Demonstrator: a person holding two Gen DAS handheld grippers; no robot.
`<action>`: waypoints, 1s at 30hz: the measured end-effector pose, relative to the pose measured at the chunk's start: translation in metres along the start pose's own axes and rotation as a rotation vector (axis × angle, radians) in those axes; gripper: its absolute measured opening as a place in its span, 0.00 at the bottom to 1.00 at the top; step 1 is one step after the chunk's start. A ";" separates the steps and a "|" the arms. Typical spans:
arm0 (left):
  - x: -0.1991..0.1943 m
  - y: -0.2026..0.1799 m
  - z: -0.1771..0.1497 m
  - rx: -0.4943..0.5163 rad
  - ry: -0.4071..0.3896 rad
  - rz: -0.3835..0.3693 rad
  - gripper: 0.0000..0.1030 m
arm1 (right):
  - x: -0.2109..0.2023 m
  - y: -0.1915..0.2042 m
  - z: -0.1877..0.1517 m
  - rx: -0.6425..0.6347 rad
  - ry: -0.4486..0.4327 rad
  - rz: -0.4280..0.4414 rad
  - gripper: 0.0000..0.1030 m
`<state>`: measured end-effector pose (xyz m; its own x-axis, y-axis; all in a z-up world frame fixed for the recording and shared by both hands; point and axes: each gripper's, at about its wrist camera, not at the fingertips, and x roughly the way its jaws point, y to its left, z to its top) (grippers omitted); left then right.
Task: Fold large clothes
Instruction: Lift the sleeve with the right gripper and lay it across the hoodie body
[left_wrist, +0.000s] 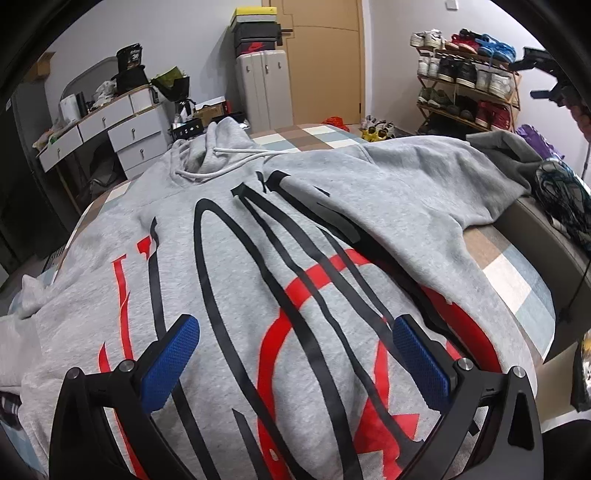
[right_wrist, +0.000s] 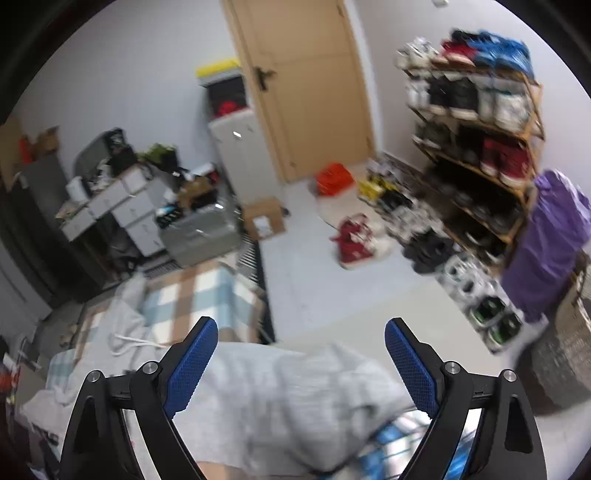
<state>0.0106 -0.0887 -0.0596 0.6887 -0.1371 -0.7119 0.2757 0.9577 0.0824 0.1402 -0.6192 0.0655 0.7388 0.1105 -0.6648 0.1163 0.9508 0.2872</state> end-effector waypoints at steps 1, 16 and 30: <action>-0.001 -0.002 -0.001 0.011 -0.003 -0.002 0.99 | 0.012 -0.012 0.000 0.028 0.053 0.007 0.90; 0.007 -0.010 0.000 0.067 0.003 0.028 0.99 | 0.146 -0.016 -0.036 -0.120 0.534 -0.020 0.39; -0.002 -0.012 0.001 0.062 -0.027 0.025 0.99 | 0.023 -0.050 -0.015 0.195 -0.025 -0.020 0.06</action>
<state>0.0066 -0.1006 -0.0588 0.7135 -0.1206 -0.6902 0.2983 0.9436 0.1434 0.1415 -0.6604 0.0256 0.7513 0.0829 -0.6547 0.2555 0.8782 0.4044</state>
